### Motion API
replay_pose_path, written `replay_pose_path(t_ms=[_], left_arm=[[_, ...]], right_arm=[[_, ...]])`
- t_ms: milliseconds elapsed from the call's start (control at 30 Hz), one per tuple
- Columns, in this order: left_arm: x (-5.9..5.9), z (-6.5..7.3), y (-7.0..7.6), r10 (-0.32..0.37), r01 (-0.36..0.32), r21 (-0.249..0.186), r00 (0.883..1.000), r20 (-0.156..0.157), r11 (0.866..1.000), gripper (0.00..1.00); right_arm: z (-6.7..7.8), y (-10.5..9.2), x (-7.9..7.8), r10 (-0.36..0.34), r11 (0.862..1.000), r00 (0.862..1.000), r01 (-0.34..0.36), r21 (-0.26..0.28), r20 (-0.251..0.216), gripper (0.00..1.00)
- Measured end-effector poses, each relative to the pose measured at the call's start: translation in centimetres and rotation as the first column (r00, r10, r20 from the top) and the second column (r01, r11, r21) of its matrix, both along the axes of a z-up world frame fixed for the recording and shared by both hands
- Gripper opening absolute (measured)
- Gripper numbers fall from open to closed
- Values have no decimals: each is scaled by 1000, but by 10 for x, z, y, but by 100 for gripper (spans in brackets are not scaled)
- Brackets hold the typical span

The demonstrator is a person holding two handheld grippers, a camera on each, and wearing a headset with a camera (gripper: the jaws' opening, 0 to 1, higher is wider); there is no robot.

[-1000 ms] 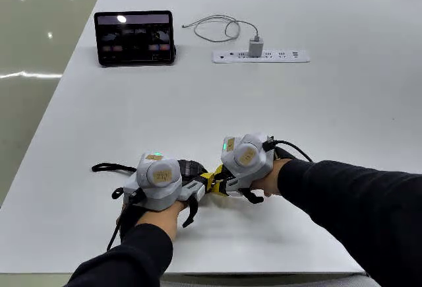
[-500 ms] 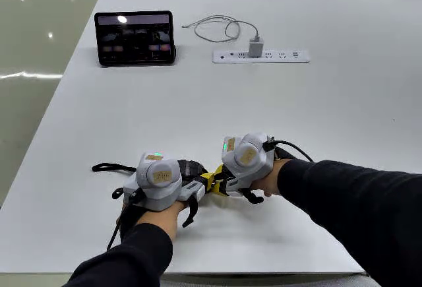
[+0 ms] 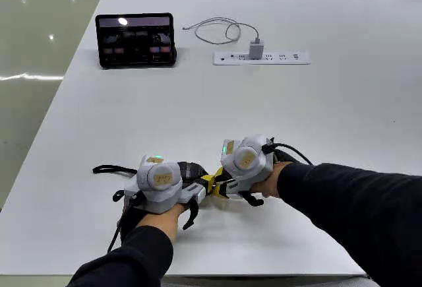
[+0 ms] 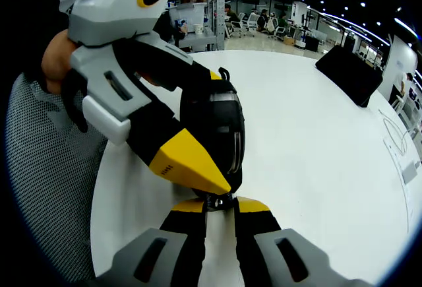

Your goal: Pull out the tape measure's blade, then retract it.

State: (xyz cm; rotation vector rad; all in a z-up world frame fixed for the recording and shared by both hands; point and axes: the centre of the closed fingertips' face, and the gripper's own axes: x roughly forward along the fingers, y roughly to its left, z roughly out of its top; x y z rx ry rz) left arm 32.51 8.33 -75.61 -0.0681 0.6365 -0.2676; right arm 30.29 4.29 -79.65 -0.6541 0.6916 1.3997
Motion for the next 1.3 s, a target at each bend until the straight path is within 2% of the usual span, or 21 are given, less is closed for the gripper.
replay_pose_path(t_ms=[33,100,133,167,200,267,433,533,600,633,667,733,800,900,967,1067,1133,1167,1233,1300], left_arm=[[0,0,0,1,-1,0,1000,-1,1000,60],[0,0,0,0,0,0,1000,0,1000,60],[0,0,0,0,0,0,1000,0,1000,60],[0,0,0,0,0,0,1000,0,1000,60],[0,0,0,0,0,-1,1000,0,1000,60],[0,0,0,1,-1,-2,1000,1,1000,60],[0,0,-1,4,-4,-5,1000,1,1000,60],[0,0,-1,5,-5,-9,1000,0,1000,61],[0,0,-1,2,-2,-15,1000,0,1000,61],[0,0,-1,0,0,-27,1000,0,1000,61],[-1,-1,-1,-6,5,-33,1000,-14,999,62],[-1,-2,-1,-13,12,-34,1000,-24,999,62],[-1,-3,-1,-20,17,-44,998,-54,999,62],[0,-3,-1,-30,26,-52,996,-84,998,63],[3,0,1,-36,32,-58,997,-70,998,65],[6,5,-2,-75,70,-77,996,-54,995,79],[9,5,-1,-86,80,-93,995,-59,992,89],[9,3,-1,-94,86,-106,993,-67,991,92],[5,0,-3,-95,77,-164,990,-109,984,100],[2,-4,2,-112,93,-157,987,-118,983,100]], right_arm=[[0,0,0,3,1000,1000,-3,-1,0,12],[1,-1,5,-24,1000,999,24,-8,25,20],[1,0,4,-23,1000,1000,23,-5,11,26],[0,0,1,-51,999,998,51,6,-34,38],[-1,-2,3,-52,999,998,52,0,-28,45],[-2,-3,1,-49,999,998,49,-2,-33,52],[-1,-4,-8,-55,998,995,56,5,-80,68],[-2,-6,-9,-57,998,995,58,6,-84,76],[-1,-6,-6,-96,995,991,98,17,-93,87],[1,-4,-5,-138,989,983,144,41,-124,90],[3,-6,-2,-168,983,977,176,50,-132,94],[5,-8,-1,-169,982,977,178,58,-129,100],[6,-11,-1,-178,981,974,187,52,-138,100],[5,-15,1,-189,980,973,196,45,-132,100],[8,-16,1,-201,976,968,210,53,-148,100],[12,-16,2,-211,972,966,223,70,-148,100],[13,-16,2,-215,971,966,227,74,-145,100],[14,-17,3,-219,970,965,231,76,-143,100],[18,-19,3,-230,966,963,243,86,-141,100],[22,-22,4,-242,961,961,257,102,-136,100]])
